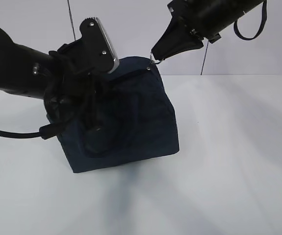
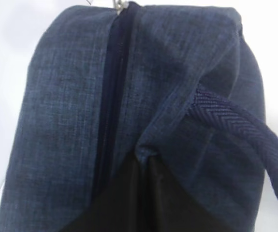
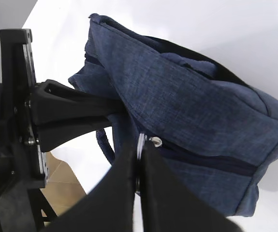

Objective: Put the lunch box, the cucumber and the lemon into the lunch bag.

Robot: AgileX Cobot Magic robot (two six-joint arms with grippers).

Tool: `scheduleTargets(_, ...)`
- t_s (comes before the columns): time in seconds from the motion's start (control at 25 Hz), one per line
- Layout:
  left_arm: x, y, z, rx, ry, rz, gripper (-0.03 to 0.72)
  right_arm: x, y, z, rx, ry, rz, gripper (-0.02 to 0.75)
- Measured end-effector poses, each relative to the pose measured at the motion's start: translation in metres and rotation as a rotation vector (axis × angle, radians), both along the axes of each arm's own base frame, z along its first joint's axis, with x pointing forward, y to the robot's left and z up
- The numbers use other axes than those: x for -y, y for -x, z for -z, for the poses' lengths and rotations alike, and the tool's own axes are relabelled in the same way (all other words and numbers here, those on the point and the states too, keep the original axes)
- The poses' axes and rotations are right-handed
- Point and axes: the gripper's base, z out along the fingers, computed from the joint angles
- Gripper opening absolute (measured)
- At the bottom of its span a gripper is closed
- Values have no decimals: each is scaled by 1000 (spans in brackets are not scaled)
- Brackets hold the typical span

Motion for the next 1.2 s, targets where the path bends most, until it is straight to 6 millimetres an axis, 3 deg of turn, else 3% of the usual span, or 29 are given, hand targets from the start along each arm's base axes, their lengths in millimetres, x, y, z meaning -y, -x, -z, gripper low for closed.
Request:
scheduleTargets(0.4, 1, -1, -2, 16, 8, -2, -2, 7, -2, -11, 164, 165, -109, 8)
scheduleTargets(0.68, 1, -1, -1, 14, 7, -2, -3, 7, -2, -10, 182, 181, -128, 8)
scheduleTargets(1.2, 1, -1, -1, 14, 7, -2, -3, 9, -2, -9, 15, 156, 50, 8)
